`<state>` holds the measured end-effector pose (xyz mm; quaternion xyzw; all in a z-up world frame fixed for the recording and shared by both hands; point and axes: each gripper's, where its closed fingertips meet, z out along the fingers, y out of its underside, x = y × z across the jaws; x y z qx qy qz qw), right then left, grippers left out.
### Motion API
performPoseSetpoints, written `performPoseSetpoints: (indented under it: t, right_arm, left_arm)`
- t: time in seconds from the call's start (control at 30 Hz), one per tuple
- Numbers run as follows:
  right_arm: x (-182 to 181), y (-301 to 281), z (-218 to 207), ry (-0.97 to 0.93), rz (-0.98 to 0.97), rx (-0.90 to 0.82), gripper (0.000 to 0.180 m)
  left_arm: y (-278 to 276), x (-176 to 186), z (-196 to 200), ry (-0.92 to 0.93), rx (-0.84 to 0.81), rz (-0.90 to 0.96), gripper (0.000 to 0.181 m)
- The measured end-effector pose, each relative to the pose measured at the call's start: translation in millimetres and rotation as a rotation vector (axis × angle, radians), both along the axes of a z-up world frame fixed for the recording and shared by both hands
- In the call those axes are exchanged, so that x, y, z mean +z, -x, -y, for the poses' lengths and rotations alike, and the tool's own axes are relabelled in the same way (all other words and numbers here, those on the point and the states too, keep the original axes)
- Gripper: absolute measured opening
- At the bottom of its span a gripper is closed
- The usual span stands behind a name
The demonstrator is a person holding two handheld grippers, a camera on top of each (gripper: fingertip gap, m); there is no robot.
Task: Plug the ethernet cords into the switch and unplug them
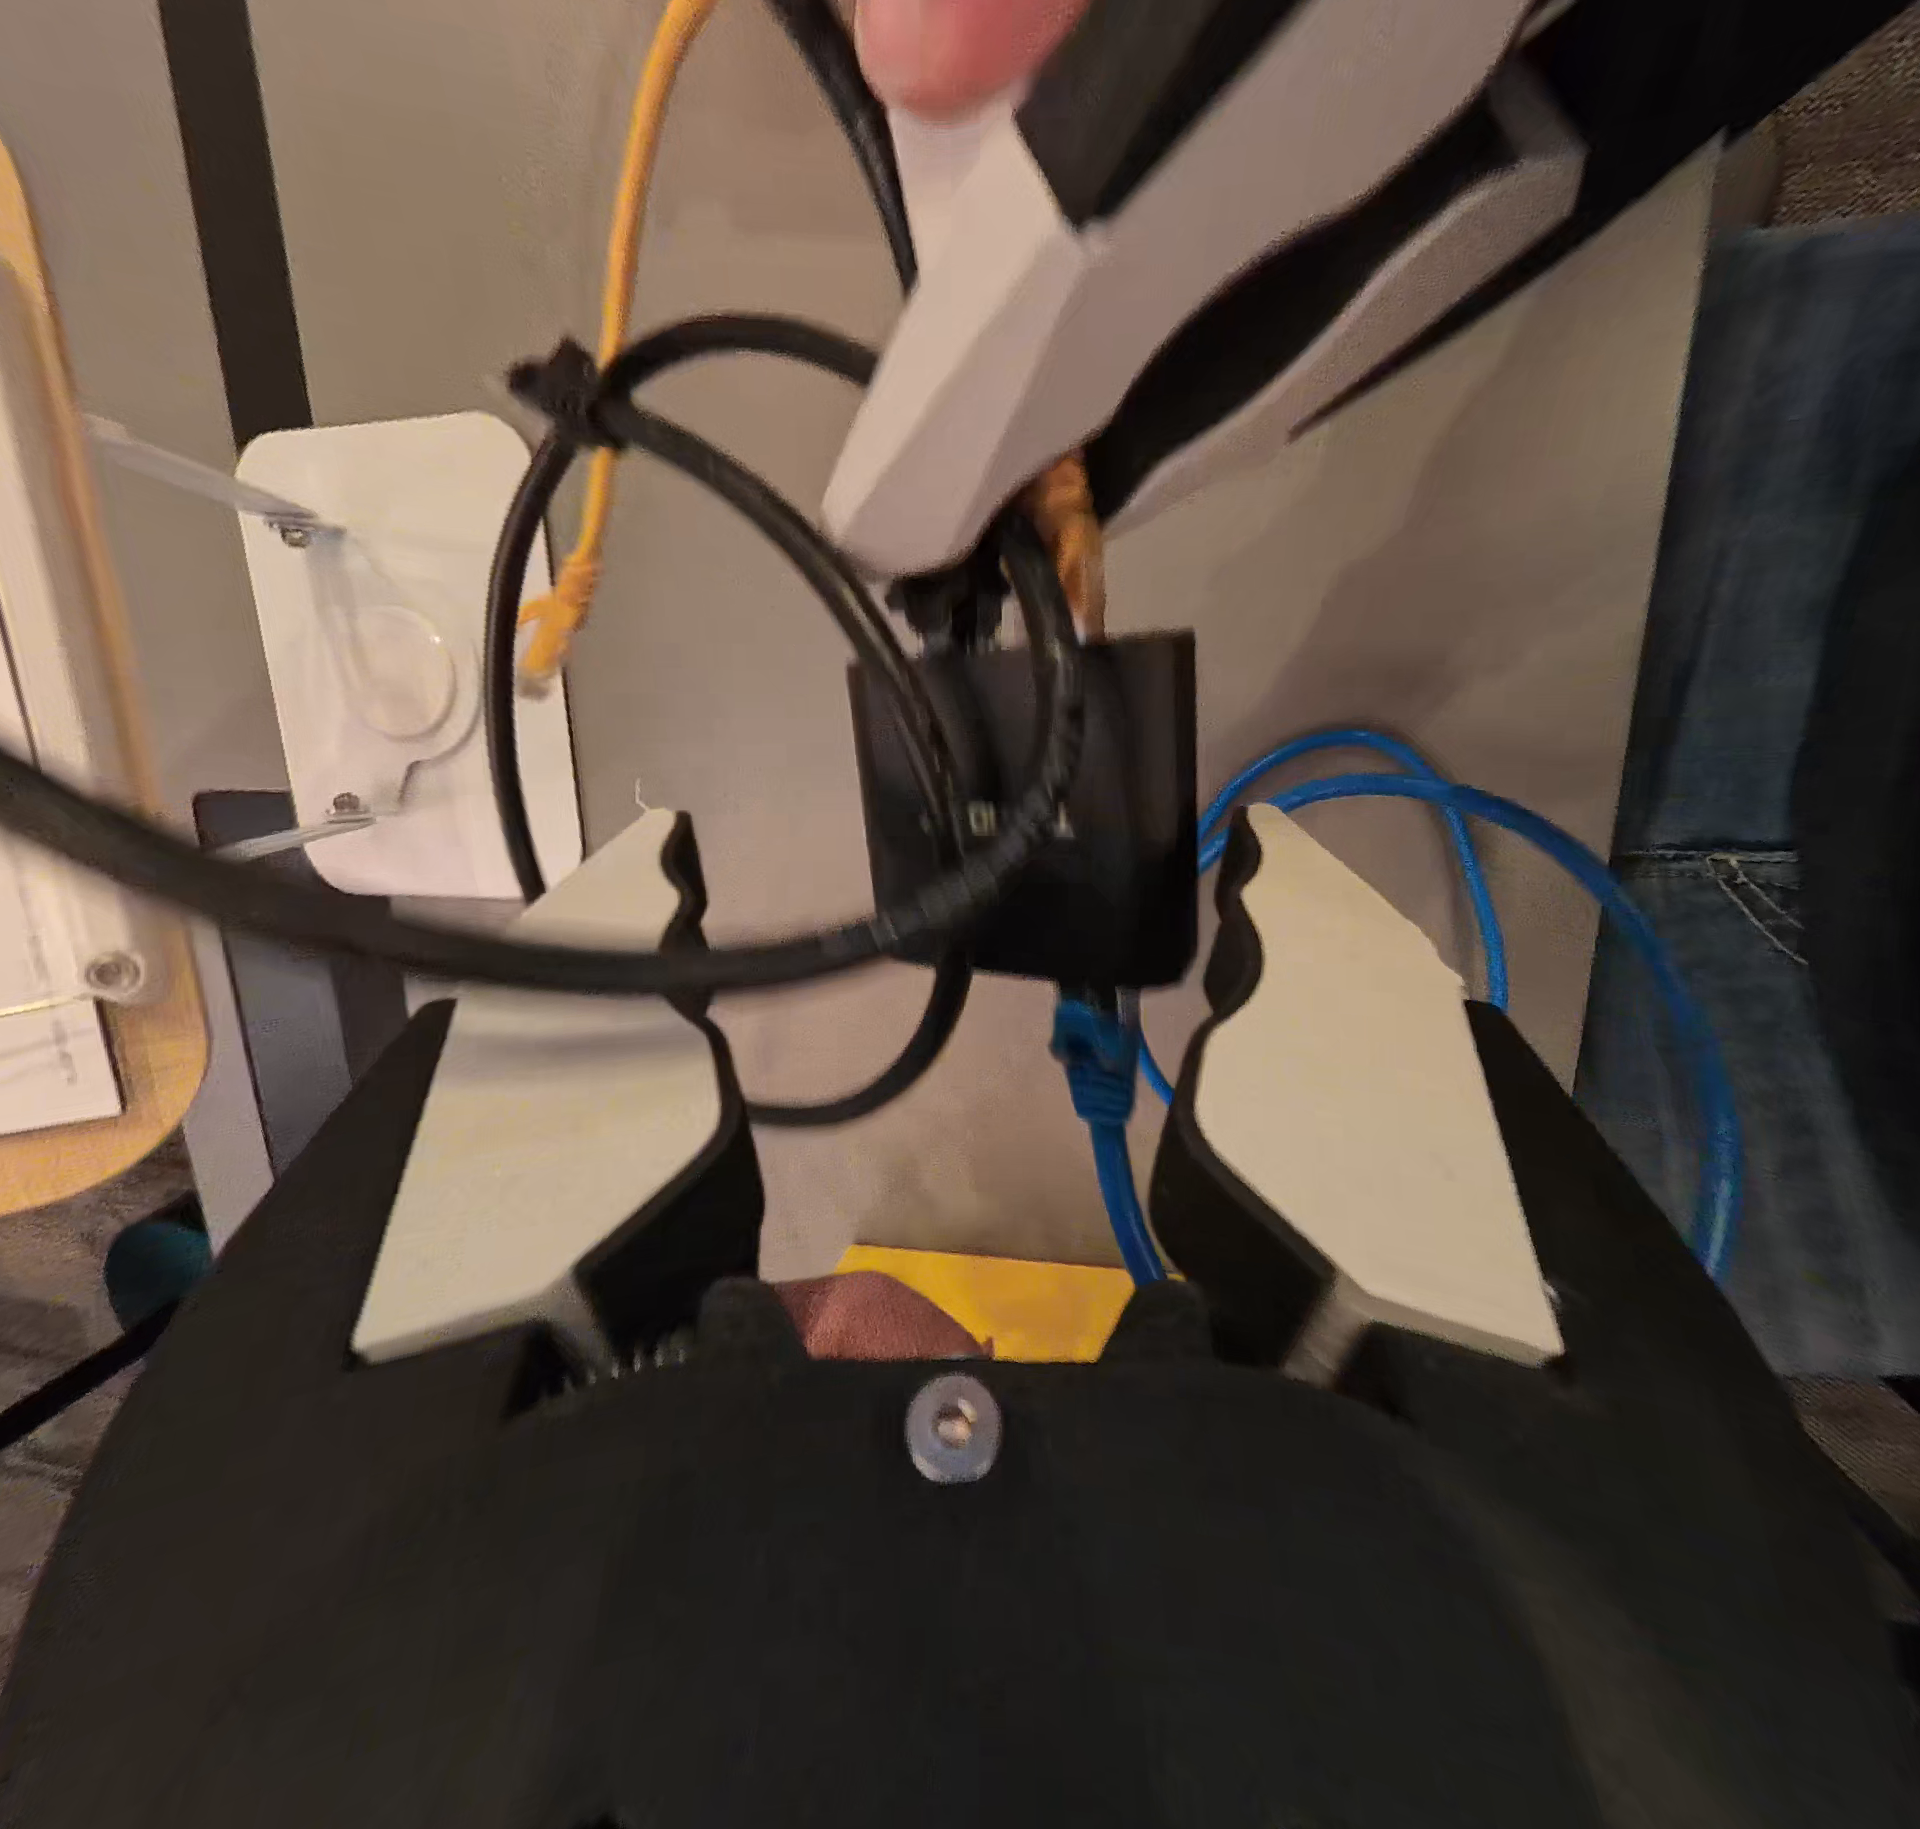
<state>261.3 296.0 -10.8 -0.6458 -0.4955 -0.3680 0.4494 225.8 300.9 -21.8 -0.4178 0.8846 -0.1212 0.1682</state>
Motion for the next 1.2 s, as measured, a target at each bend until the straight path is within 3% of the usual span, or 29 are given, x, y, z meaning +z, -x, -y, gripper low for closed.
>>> performPoseSetpoints:
  t: [0.13, 0.23, 0.33, 0.43, 0.57, 0.73, 0.87, 1.03, 1.2]
  right_arm:
    - [-2.7, -12.7, 4.0, 0.037, -0.092, -0.027, 0.010]
    - [-6.0, -18.6, 5.8, 0.050, -0.136, -0.056, 0.010]
    - [-11.2, -23.3, 5.2, 0.060, -0.150, -0.078, 0.010]
    - [-13.4, -24.0, 3.5, 0.054, -0.128, -0.089, 0.010]
    - [-9.2, -16.5, 4.9, 0.026, -0.079, -0.077, 0.010]
    - [-7.3, -2.1, 9.1, -0.012, 0.015, -0.054, 0.010]
    - [4.6, 14.0, 11.1, -0.096, 0.066, -0.013, 0.009]
    - [6.6, 16.6, 11.1, -0.123, 0.086, 0.016, 0.010]
    - [0.4, 12.0, 12.1, -0.116, 0.053, 0.040, 0.012]
  left_arm:
    - [10.1, 0.8, -26.7, -0.061, 0.059, 0.022, 0.095]
    - [8.6, 17.4, -33.5, -0.198, 0.058, 0.181, 0.081]
    - [11.9, 31.9, -19.3, -0.410, -0.048, 0.337, 0.065]
    - [13.8, 26.8, 11.6, -0.437, -0.123, 0.407, 0.050]
    - [10.7, 6.7, 19.2, -0.500, -0.137, 0.393, 0.047]
    - [5.5, -6.5, 15.1, -0.380, -0.097, 0.341, 0.051]
    - [8.4, -23.1, 14.5, -0.206, -0.048, 0.190, 0.074]
    - [5.3, -25.8, 18.5, -0.067, -0.055, 0.139, 0.072]
    - [2.7, -26.5, 19.3, -0.053, -0.037, 0.113, 0.060]
